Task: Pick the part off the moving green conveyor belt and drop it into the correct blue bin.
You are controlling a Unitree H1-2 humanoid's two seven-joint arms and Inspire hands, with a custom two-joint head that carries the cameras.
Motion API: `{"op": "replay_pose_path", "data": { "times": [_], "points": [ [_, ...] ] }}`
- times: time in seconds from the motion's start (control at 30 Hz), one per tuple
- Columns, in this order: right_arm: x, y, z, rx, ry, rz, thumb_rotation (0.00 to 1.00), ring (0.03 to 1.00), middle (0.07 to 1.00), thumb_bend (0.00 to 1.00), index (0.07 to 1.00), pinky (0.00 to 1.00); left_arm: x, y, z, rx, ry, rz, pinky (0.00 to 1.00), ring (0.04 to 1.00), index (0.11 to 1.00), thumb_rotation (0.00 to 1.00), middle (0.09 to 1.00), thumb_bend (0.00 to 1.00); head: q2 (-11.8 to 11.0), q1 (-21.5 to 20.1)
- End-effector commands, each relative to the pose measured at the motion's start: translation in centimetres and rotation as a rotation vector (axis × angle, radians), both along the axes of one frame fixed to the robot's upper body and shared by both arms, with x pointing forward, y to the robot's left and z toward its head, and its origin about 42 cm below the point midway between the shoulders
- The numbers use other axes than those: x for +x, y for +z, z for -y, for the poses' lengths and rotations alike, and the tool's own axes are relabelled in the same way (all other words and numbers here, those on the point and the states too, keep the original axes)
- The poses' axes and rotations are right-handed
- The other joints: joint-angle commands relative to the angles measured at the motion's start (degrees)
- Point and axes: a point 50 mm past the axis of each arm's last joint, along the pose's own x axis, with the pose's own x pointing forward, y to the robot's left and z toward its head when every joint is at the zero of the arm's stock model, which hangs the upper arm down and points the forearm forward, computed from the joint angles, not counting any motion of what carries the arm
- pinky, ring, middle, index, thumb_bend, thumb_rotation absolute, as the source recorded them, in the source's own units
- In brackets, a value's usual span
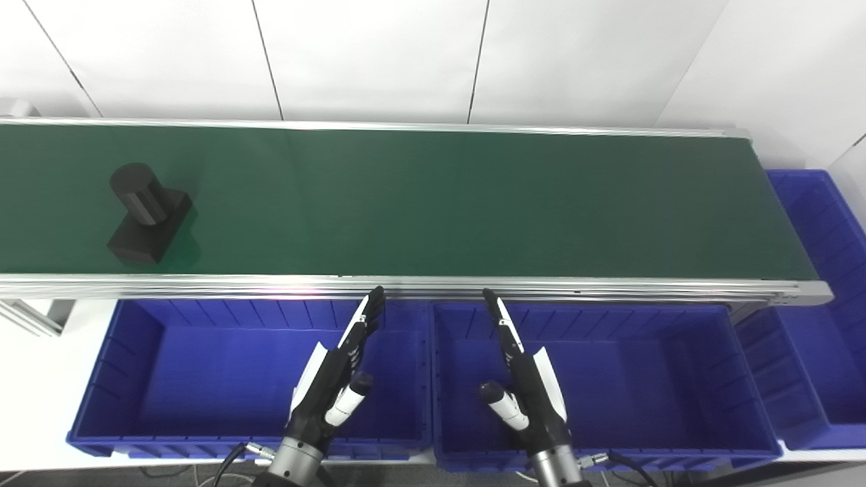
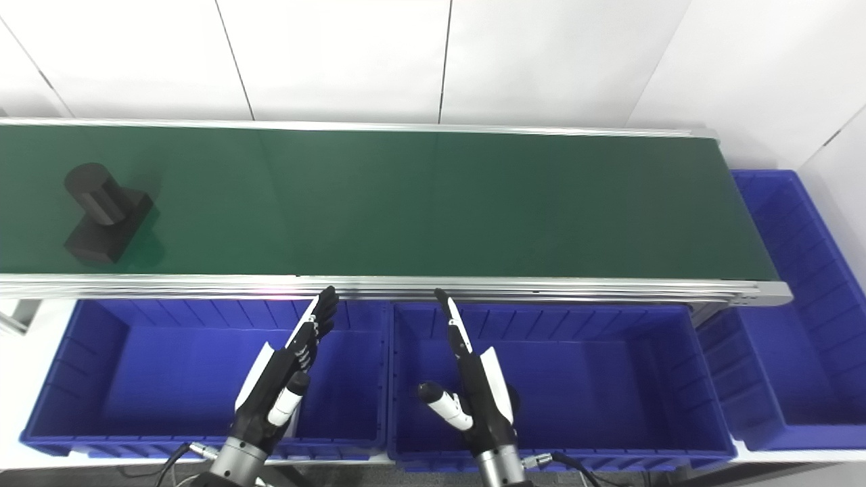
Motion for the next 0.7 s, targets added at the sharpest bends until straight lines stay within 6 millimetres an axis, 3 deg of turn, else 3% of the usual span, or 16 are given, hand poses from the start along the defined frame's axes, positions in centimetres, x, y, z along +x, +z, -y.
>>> {"op": "replay_pose_path", "data": {
  "times": [0.0,0.03,0.07,0.27,0.5,0.67],
  "points": [
    [0.7,0.5,-0.1,0.032,0.000,0.058,1.00,1.000,1.000,0.91,1.000,1.00,0.6,0.5,0.3,-0.027,0.001,0.046,1.00,1.000,1.000,0.99,1.000,0.85,-1.66,0.74],
    [0.8,0.3,-0.1,0.032,-0.001,0.050,1.00,1.000,1.000,0.91,1.000,1.00,0.7,0.3,0.4,-0.024,0.004,0.040,1.00,1.000,1.000,0.99,1.000,0.85,-1.66,0.74],
    [0.8,0.0,-0.1,0.030,-0.002,0.039,1.00,1.000,1.000,0.92,1.000,1.00,0.8,0.1,0.4,-0.016,0.007,0.034,1.00,1.000,1.000,0.99,1.000,0.85,-4.05,1.39],
    [1.3,-1.4,-0.1,0.000,-0.005,0.007,1.00,1.000,1.000,0.93,0.995,1.00,1.5,-1.1,0.4,0.011,0.019,0.005,1.00,1.000,1.000,0.99,1.000,0.86,-8.95,1.65],
    [1.6,-2.2,0.1,-0.027,-0.006,-0.005,1.00,1.000,1.000,0.94,0.992,1.00,1.7,-1.9,0.6,0.035,0.034,-0.010,1.00,1.000,1.000,0.97,1.000,0.82,-11.71,4.15],
    [1.6,-2.2,0.3,-0.030,-0.013,-0.004,1.00,1.000,1.000,0.92,0.990,1.00,1.8,-2.0,0.8,0.062,0.031,0.001,1.00,1.000,0.993,0.98,1.000,0.80,-11.61,4.48]
  ]
}}
